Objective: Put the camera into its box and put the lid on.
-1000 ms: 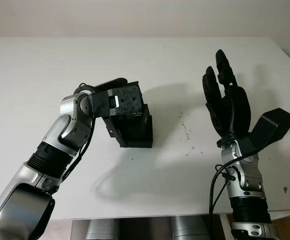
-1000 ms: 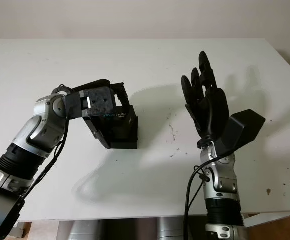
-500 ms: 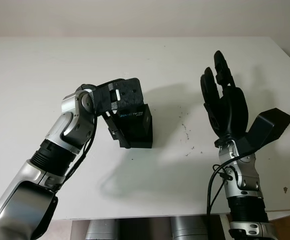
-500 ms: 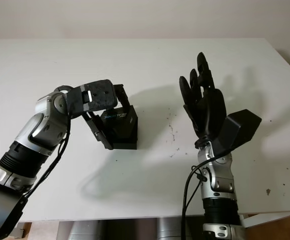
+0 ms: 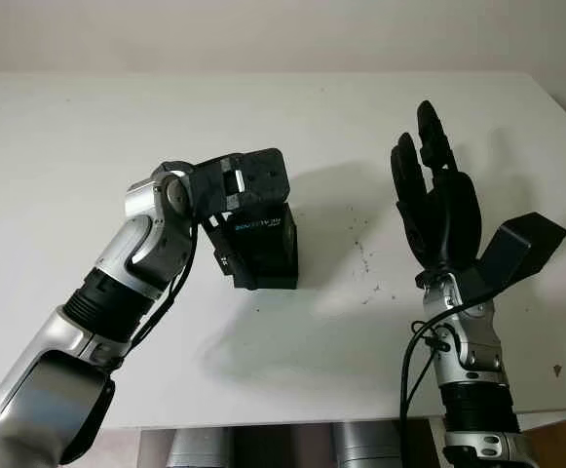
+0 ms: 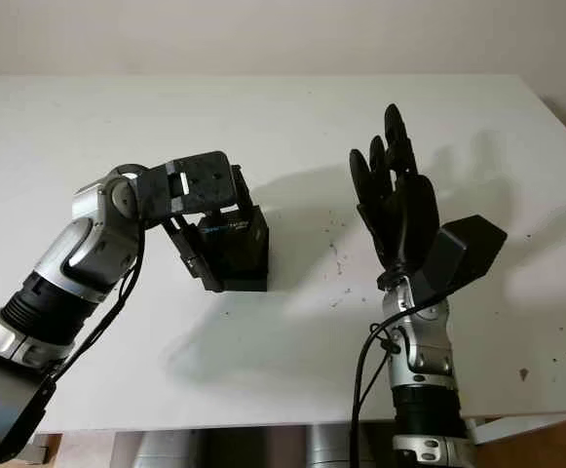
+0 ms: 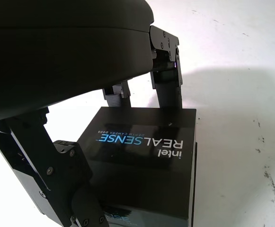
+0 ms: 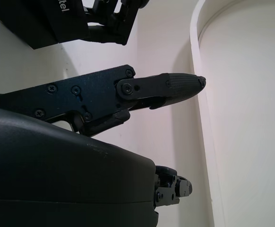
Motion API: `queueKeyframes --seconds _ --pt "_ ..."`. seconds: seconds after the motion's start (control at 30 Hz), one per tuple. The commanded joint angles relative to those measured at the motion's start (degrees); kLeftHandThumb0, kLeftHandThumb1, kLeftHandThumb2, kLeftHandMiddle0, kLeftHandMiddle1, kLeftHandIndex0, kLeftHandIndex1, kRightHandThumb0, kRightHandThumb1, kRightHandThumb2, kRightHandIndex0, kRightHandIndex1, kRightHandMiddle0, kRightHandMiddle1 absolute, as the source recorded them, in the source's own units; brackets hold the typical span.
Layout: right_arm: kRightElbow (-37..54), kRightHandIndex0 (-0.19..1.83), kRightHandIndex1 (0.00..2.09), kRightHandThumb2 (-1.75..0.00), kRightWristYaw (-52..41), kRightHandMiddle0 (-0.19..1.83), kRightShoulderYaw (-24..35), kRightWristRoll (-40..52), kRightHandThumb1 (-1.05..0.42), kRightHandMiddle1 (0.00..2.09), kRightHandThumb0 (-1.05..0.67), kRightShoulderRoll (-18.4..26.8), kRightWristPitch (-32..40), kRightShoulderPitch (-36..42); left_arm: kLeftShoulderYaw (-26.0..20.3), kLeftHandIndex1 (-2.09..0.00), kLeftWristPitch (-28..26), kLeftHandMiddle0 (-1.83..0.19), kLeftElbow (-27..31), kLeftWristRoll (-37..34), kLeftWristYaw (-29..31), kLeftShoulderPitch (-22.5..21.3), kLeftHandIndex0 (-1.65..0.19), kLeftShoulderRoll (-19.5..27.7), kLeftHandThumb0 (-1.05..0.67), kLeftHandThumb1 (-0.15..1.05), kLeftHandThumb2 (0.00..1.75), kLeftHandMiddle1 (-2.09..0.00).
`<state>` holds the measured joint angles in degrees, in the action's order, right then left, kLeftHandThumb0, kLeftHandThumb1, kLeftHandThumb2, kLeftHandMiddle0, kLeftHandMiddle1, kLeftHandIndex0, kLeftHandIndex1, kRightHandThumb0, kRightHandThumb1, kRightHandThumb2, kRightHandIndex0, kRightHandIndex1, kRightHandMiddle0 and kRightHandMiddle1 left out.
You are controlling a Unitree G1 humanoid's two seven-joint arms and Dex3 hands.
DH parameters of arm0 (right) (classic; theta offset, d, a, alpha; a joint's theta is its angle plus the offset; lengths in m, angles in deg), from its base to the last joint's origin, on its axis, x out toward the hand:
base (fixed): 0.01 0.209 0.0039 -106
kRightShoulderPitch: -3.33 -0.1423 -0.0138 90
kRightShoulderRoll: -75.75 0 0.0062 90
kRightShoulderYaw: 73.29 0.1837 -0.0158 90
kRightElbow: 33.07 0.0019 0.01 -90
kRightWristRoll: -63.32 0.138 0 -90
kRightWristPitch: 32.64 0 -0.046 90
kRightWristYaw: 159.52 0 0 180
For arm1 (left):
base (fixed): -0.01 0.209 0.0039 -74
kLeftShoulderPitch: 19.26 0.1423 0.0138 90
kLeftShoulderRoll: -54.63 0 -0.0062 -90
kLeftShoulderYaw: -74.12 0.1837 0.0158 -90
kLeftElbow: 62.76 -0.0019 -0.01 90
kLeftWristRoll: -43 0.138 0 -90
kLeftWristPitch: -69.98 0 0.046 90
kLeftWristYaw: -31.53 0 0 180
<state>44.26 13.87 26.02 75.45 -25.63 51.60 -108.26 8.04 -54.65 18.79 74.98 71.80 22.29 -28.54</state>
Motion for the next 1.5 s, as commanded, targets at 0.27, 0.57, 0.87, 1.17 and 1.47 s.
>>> queueKeyframes --seconds 0.27,0.57,0.87,1.17,1.47 --pt "-0.5 -0.01 0.06 -0.24 0.4 0.04 -0.3 -1.0 -1.05 0.06 -0.69 -0.7 -1.6 -0.8 1.9 -1.60 2.5 -0.37 2.5 -0.5 0.7 0.6 -0.19 -0.8 -0.22 1.05 0.06 -1.88" --pt "-1.2 -0.02 0.05 -0.23 0.2 0.03 -0.2 -0.8 -1.05 0.05 -0.69 -0.9 -2.1 -1.2 3.1 -1.58 1.4 -0.34 3.2 0.0 3.5 -0.6 -0.24 -0.6 -0.39 1.05 0.11 -1.76" --pt "-2.2 -0.01 0.06 -0.23 0.6 0.04 -0.2 -1.0 -1.05 0.06 -0.69 -1.1 -2.6 -1.7 2.1 -1.54 -7.9 -0.23 4.0 -3.2 5.9 -1.7 -0.13 -3.5 -0.40 1.05 0.15 -1.67" --pt "-2.4 -0.01 0.06 -0.24 0.5 0.04 -0.2 -1.0 -1.05 0.06 -0.68 -1.2 -3.1 -1.7 4.9 -1.84 -16.9 -0.04 6.9 -5.6 7.8 -3.0 0.13 -3.6 -0.44 1.05 0.21 -1.76" --pt "-2.7 -0.02 0.05 -0.23 0.4 0.03 -0.1 -0.6 -1.05 0.05 -0.68 -1.5 -3.3 -1.8 7.6 -1.87 -19.5 0.12 9.4 -8.1 9.3 -3.4 0.18 -2.3 -0.45 1.05 0.22 -1.98"
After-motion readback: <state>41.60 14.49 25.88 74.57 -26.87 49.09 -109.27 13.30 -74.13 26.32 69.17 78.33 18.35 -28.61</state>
